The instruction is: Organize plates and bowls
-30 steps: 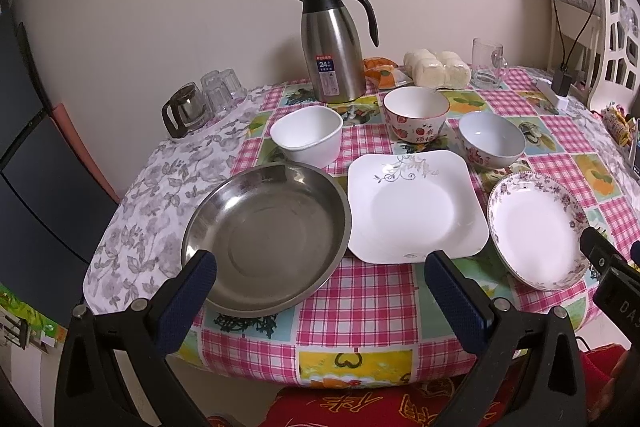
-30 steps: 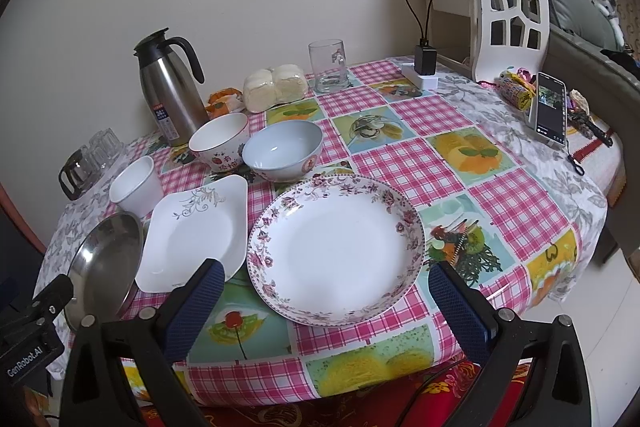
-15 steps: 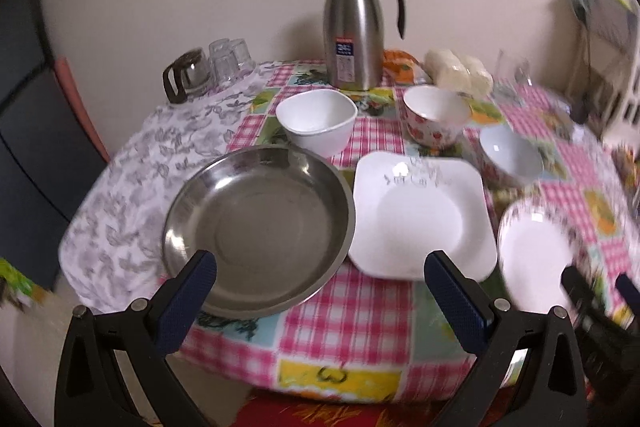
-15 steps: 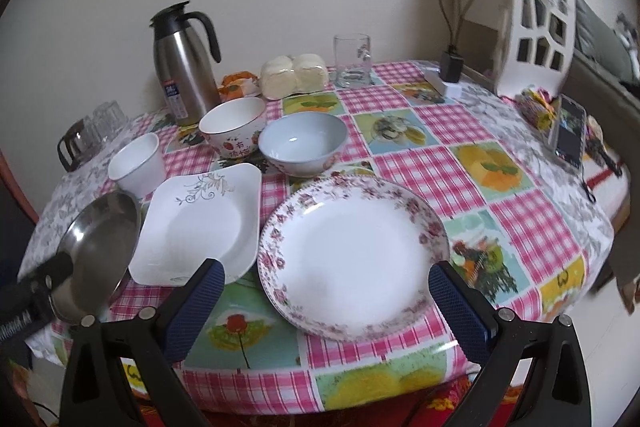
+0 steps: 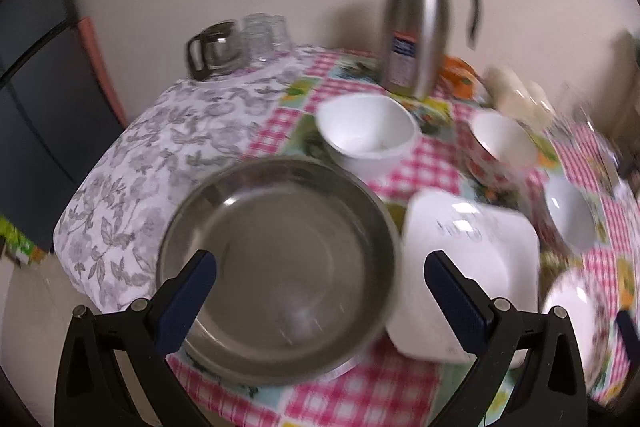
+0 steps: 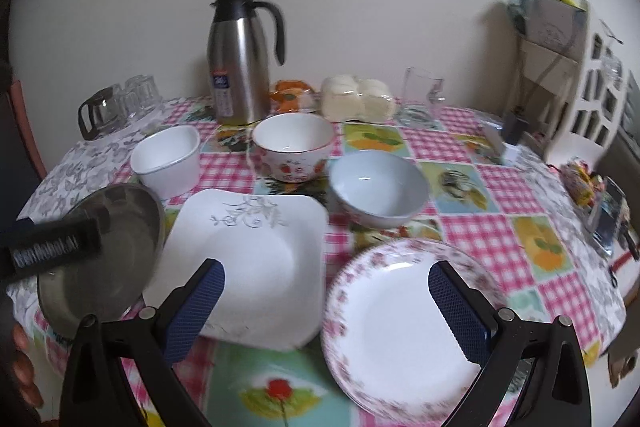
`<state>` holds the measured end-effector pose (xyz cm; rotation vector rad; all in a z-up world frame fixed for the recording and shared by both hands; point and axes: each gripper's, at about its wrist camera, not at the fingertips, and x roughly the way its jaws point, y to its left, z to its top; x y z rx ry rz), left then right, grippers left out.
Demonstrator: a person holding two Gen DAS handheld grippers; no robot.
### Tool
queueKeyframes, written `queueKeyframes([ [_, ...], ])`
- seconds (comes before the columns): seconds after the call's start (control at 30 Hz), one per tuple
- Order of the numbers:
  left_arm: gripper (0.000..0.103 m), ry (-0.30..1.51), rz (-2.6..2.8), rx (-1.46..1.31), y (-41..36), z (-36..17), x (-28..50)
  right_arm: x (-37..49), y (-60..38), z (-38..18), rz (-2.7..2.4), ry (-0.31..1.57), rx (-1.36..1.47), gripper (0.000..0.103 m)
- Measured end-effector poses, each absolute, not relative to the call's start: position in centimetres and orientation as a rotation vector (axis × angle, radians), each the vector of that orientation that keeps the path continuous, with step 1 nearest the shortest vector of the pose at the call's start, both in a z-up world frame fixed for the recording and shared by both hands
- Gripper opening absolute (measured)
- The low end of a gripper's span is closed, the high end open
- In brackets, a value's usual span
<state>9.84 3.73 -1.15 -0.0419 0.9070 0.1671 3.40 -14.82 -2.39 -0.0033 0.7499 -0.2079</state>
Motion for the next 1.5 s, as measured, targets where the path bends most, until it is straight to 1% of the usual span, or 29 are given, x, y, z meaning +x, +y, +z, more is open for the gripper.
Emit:
queueKeyframes([
  [0.27,0.103,0.885,0.259,-0.167,8.9,-2.4,12.9,7.5,-12.5,-4.6,-0.136,0.806,0.007,0.103],
  [0.53,0.103,0.978,0.265,-0.274,13.7,-4.3,13.6,9.5,-9.7,-6.7,-0.067,0.873,0.054,0.103],
  [0.73,0.103,1.038,0.351,-0.349,17.9,-6.6,12.9,9.6,-7.2,-7.4,-0.031,0.886,0.071,0.103],
  [0.93,0.102,1.101,0.368,-0.408,20.2,-9.0,12.5,9.6,-4.2,-8.1,0.000,0.894,0.030,0.103],
  [1.0,0.096,1.113,0.360,-0.416,20.5,-9.4,12.6,9.6,-3.6,-8.3,0.010,0.899,0.023,0.103],
  [1.07,0.081,1.127,0.355,-0.412,20.6,-9.8,12.8,9.7,-3.2,-8.6,0.018,0.910,0.025,0.103],
  [1.1,0.076,1.133,0.353,-0.415,20.7,-10.0,12.9,9.7,-3.1,-8.8,0.020,0.915,0.029,0.103],
  [1.17,0.061,1.145,0.350,-0.427,20.9,-10.4,12.9,9.7,-2.8,-8.9,0.026,0.916,0.035,0.102],
  [1.2,0.057,1.150,0.349,-0.434,21.0,-10.6,12.9,9.7,-2.6,-9.0,0.028,0.915,0.034,0.101],
  [1.27,0.041,1.156,0.352,-0.437,21.1,-10.9,12.9,9.7,-2.2,-9.0,0.035,0.915,0.027,0.099],
  [1.33,0.034,1.156,0.364,-0.427,21.1,-11.0,13.0,9.7,-1.8,-9.0,0.043,0.912,0.015,0.096],
  [1.37,0.032,1.154,0.362,-0.430,21.2,-10.9,12.9,9.7,-1.6,-9.0,0.045,0.912,0.009,0.093],
  [1.43,0.030,1.146,0.370,-0.430,21.3,-10.8,12.8,9.6,-1.3,-9.1,0.049,0.913,0.003,0.092],
  [1.5,0.030,1.142,0.396,-0.427,21.6,-10.7,12.7,9.6,-1.1,-9.1,0.055,0.911,0.000,0.088],
])
